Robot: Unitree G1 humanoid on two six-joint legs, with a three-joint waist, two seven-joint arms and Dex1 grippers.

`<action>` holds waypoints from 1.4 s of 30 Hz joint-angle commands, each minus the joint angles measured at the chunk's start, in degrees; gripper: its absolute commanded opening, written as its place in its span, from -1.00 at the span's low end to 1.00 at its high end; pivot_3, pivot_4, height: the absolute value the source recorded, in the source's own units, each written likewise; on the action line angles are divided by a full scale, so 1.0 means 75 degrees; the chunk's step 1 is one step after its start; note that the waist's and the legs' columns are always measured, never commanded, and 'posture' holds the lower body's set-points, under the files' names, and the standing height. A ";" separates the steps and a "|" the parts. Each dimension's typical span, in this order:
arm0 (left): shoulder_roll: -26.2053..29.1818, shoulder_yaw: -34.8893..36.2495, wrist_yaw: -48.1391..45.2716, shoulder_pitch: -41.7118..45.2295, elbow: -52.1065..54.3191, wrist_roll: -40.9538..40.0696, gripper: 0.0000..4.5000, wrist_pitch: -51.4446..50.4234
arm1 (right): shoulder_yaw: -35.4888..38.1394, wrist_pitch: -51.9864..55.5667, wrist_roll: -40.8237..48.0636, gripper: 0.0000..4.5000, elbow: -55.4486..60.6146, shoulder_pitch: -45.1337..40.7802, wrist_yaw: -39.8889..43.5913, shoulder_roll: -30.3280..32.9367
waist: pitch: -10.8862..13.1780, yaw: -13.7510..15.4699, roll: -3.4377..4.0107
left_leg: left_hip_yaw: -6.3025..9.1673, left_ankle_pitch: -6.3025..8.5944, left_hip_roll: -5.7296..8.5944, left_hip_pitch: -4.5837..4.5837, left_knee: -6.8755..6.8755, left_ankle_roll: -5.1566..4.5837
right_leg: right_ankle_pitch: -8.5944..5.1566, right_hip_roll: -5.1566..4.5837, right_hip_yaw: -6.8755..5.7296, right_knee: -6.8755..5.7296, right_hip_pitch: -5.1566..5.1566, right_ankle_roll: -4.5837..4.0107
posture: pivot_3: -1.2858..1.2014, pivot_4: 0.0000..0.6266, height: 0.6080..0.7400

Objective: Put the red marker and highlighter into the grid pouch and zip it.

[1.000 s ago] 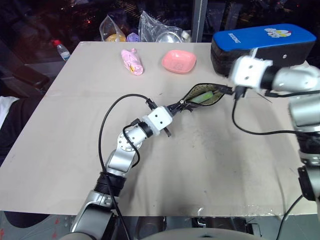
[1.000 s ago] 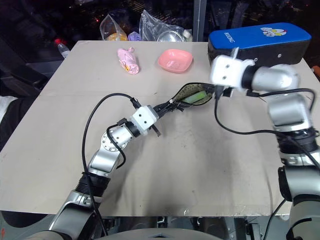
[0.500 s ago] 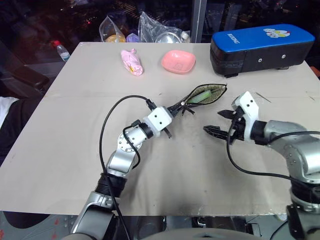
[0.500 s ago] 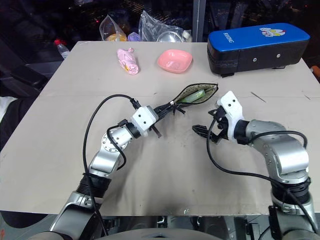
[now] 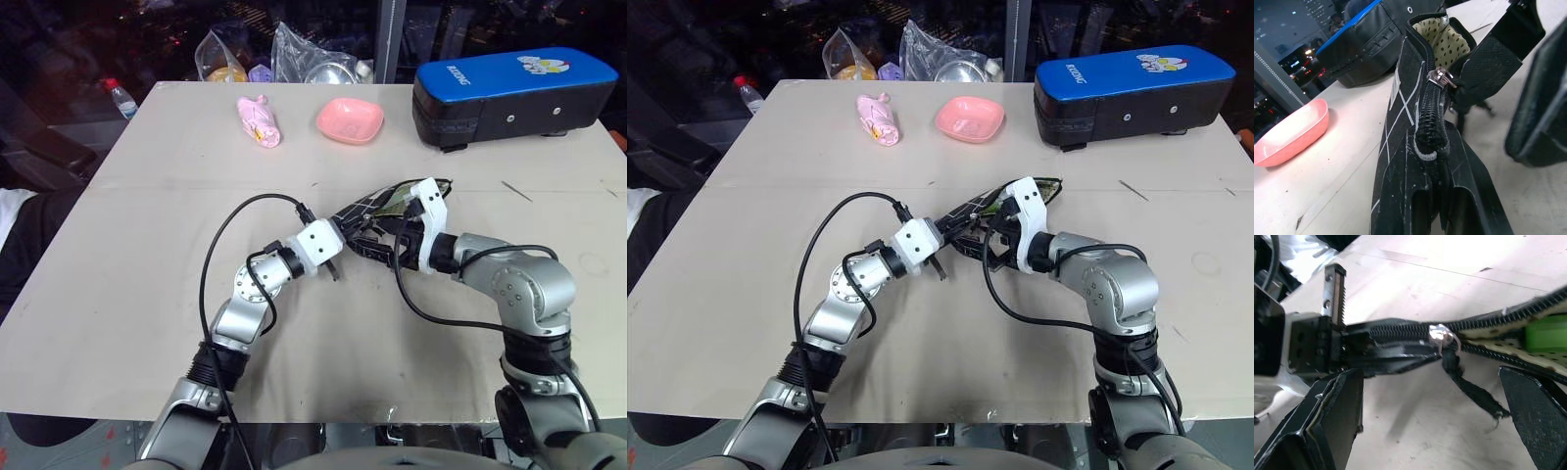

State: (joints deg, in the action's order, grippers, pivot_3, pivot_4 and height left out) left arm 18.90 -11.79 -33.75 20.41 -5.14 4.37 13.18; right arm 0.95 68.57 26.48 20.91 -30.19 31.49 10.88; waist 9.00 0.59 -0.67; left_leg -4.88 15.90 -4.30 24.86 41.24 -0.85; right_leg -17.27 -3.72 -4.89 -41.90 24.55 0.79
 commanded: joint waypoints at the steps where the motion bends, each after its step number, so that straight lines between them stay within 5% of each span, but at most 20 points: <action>1: 0.0041 0.0036 0.0078 -0.0015 0.0321 0.0016 -1.00 0.0059 | 0.0106 -0.0326 0.0184 0.61 0.0005 -0.0237 -0.0084 0.0051 | 0.0000 -0.0002 0.0000 | 0.0001 0.0000 0.0000 0.0000 0.0000 0.0000 | 0.0000 0.0001 0.0000 0.0000 0.0000 0.0000 | 0.03 -0.52 0.19; 9: 0.0046 0.0008 0.0097 -0.0058 0.0354 0.0048 -1.00 0.0059 | 0.0139 -0.0629 0.0289 -0.98 -0.0229 -0.0296 -0.0227 0.0175 | 0.0000 -0.0010 0.0000 | 0.0000 0.0001 -0.0001 0.0000 -0.0002 -0.0001 | 0.0000 0.0002 0.0000 0.0000 0.0000 0.0000 | 0.03 -0.52 0.19; 38: 0.0254 0.0130 0.0086 -0.0096 0.0204 -0.0006 -1.00 0.0153 | 0.1966 -0.1667 0.0257 -0.98 -0.1579 0.0114 -0.0613 0.2559 | 0.0001 -0.0036 0.0000 | -0.0013 0.0013 -0.0005 -0.0005 -0.0016 -0.0022 | 0.0000 0.0004 0.0009 0.0004 0.0004 0.0000 | 0.03 -0.52 0.19; 41: 0.0408 0.0189 -0.0202 -0.0217 0.0278 -0.0252 -1.00 0.0064 | 0.1759 -0.1803 0.0474 -0.69 -0.1165 0.0533 -0.0029 0.2778 | 0.0001 0.0008 0.0000 | -0.0014 0.0012 -0.0004 -0.0004 -0.0016 -0.0021 | 0.0000 0.0003 0.0009 0.0004 0.0004 0.0000 | 0.03 -0.52 0.19; 42: 0.0556 0.0236 -0.0403 -0.0352 0.0410 -0.0407 -0.77 0.0020 | 0.1673 -0.1985 0.0430 -0.59 -0.1025 0.0828 0.0215 0.2987 | 0.0001 0.0014 0.0000 | -0.0010 0.0014 -0.0004 -0.0002 -0.0016 -0.0023 | -0.0001 0.0002 0.0007 0.0009 0.0003 0.0001 | 0.03 -0.52 0.19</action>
State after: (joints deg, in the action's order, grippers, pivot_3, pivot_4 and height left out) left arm 21.97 -11.45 -35.14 18.84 -4.97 3.55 13.16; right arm 12.67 55.91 28.95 10.07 -25.38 30.27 31.35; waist 9.01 0.70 -0.67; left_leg -4.97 16.00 -4.33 24.85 41.10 -1.03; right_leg -17.28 -3.70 -4.83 -41.81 24.58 0.80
